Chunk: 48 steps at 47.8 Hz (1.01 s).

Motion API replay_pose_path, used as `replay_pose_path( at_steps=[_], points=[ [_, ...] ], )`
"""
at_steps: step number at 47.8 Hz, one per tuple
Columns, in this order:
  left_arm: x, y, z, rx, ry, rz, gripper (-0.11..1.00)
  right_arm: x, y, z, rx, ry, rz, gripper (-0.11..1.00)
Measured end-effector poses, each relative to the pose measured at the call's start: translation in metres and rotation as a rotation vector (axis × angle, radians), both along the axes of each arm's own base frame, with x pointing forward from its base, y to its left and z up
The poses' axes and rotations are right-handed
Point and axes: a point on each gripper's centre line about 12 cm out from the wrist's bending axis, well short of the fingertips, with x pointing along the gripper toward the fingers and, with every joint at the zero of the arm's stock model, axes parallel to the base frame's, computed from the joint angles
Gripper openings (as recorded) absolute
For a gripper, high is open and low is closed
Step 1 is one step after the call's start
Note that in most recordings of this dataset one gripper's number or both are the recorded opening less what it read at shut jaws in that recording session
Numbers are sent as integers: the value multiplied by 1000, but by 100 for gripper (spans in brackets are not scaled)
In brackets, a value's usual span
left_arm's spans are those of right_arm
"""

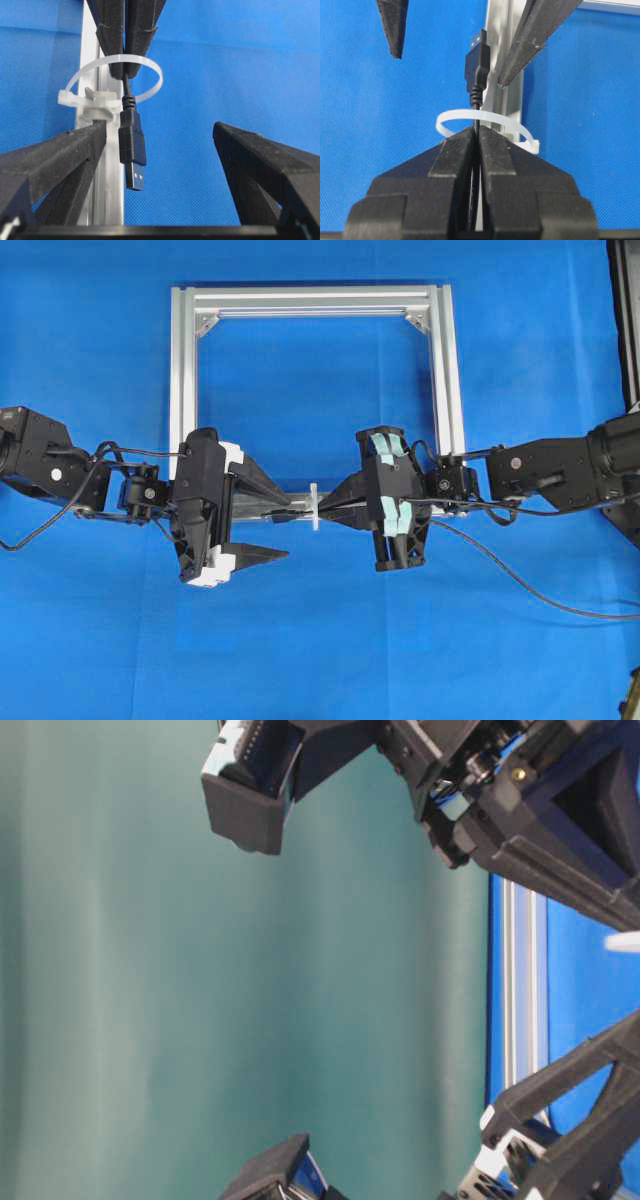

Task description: Insert the wire through the string loop located in the center.

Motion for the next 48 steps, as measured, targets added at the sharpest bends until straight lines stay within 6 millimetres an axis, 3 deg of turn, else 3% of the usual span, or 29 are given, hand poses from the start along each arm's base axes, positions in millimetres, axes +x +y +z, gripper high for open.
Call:
replay_pose_path(
  at_steps=[6, 10, 19, 22, 48],
  points=[
    [0, 0, 0, 2, 1, -1, 88, 0, 0, 0, 0, 2, 0, -3],
    [-1, 0, -1, 3, 12, -1, 77, 0, 0, 0, 1, 0, -1, -3],
    [-1, 2, -2, 4, 23, 3, 23, 0, 1, 0, -3, 1, 3, -3],
    [-1, 3, -3, 2, 24, 8, 10, 0, 1, 0, -3, 0, 5, -3],
    [-1, 6, -3, 3, 26, 14, 9, 0, 2, 0, -1, 3, 7, -3]
  ],
)
